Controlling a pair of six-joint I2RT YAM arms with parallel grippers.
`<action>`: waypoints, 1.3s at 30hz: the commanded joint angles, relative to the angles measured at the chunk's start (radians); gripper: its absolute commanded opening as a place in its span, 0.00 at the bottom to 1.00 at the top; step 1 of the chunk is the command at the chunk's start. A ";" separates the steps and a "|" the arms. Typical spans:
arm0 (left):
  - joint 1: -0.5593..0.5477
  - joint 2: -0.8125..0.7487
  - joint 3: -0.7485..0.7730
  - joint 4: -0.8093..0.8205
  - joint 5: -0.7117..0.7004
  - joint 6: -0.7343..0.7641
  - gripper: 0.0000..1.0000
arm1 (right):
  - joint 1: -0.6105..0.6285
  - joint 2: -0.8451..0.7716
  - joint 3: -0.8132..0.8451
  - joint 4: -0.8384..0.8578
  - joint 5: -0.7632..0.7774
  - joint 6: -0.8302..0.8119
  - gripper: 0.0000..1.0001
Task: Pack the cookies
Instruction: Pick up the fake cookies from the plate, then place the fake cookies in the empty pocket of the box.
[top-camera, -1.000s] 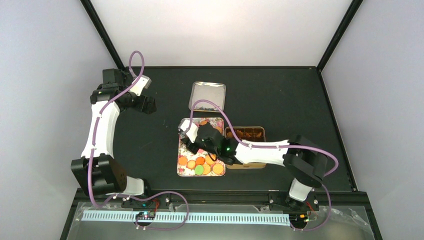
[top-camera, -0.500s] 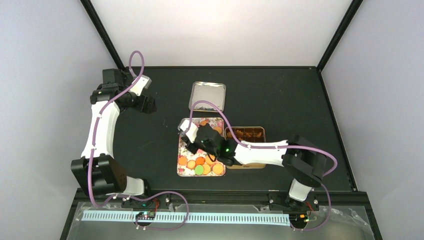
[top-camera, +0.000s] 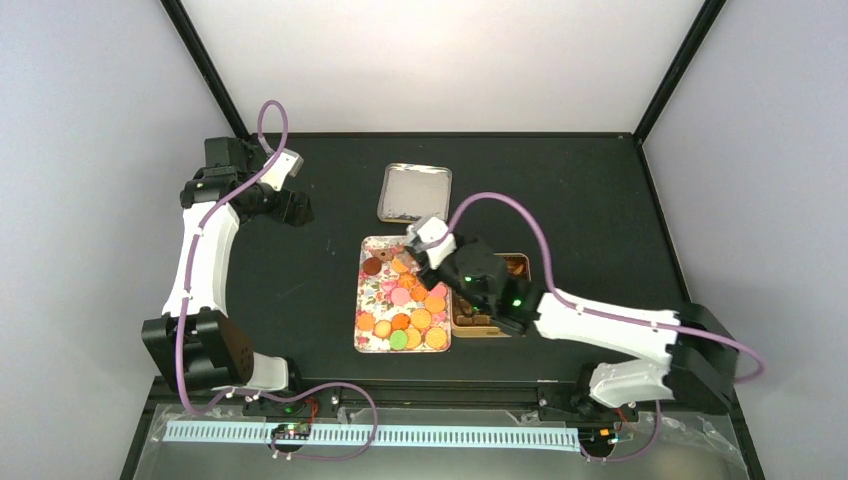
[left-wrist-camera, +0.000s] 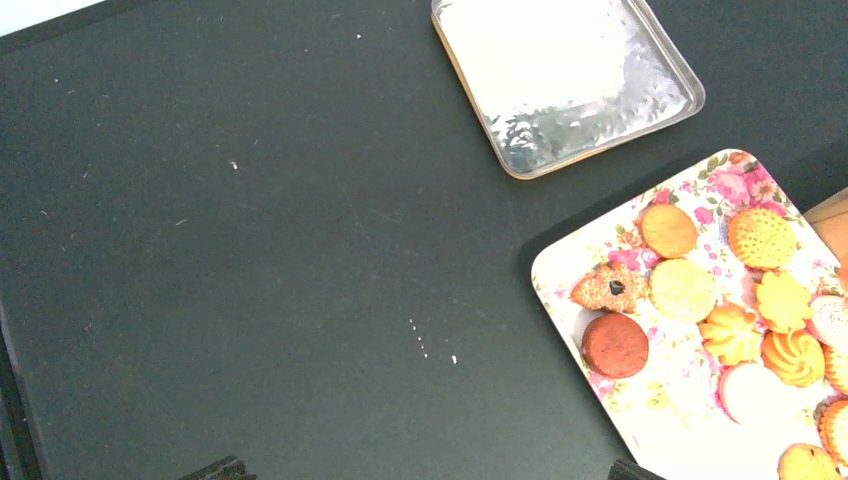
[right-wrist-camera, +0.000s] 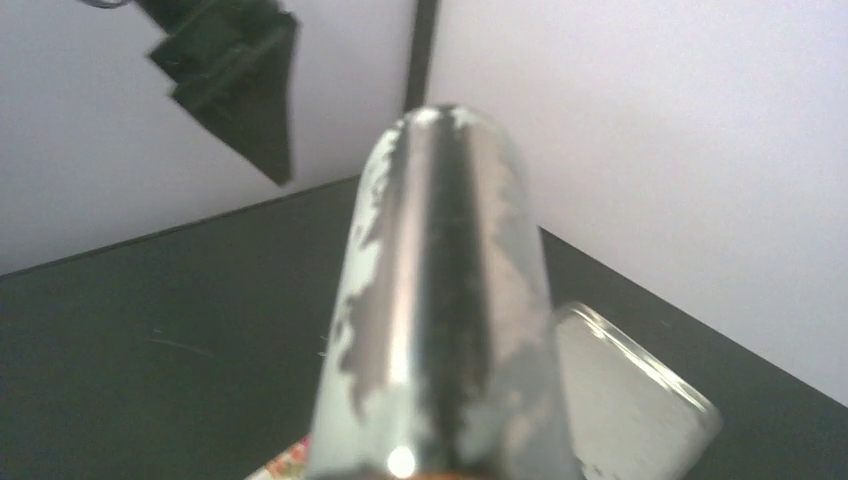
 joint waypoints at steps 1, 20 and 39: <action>0.005 -0.016 0.006 0.036 0.026 -0.013 0.95 | -0.062 -0.186 -0.110 -0.099 0.102 0.049 0.01; -0.005 -0.017 -0.014 0.051 0.049 0.005 0.95 | -0.115 -0.637 -0.226 -0.627 0.329 0.259 0.04; -0.008 -0.004 -0.017 0.041 0.069 -0.002 0.96 | -0.116 -0.614 -0.258 -0.568 0.315 0.264 0.19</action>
